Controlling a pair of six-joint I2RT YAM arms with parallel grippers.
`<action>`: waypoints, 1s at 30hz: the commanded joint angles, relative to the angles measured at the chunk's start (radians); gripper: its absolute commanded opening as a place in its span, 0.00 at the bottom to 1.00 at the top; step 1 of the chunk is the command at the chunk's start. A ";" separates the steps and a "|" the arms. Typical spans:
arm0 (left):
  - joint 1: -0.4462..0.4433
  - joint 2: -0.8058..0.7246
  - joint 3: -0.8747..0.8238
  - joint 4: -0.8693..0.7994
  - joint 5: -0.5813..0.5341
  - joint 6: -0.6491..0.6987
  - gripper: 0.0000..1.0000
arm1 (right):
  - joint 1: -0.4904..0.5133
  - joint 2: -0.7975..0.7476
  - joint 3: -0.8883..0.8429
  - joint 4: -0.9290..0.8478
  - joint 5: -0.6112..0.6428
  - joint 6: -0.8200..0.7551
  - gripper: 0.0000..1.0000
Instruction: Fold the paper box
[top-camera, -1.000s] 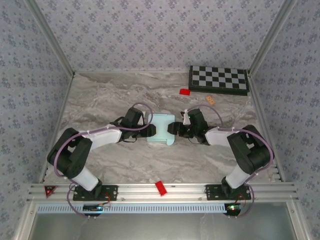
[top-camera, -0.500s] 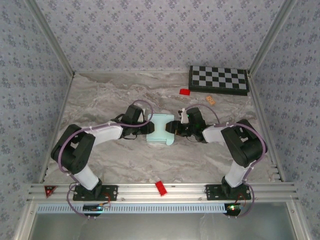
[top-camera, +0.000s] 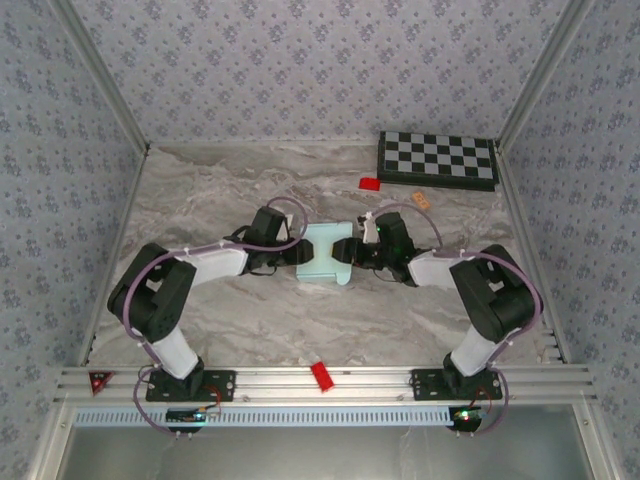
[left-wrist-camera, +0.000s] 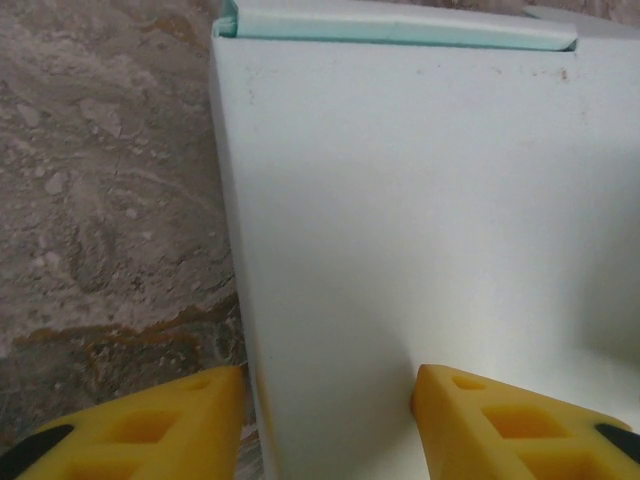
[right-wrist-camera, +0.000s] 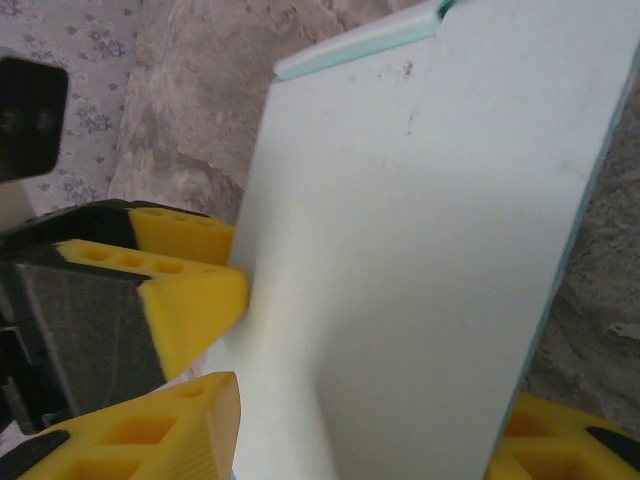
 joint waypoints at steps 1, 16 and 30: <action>-0.010 0.037 0.010 0.035 0.069 -0.016 0.51 | 0.021 -0.071 0.001 -0.017 0.000 -0.040 0.50; -0.011 0.050 0.023 0.062 0.094 -0.019 0.57 | 0.050 -0.156 0.053 -0.144 0.031 -0.092 0.50; -0.009 0.048 0.020 0.079 0.093 -0.027 0.61 | 0.063 -0.149 0.108 -0.175 0.041 -0.098 0.50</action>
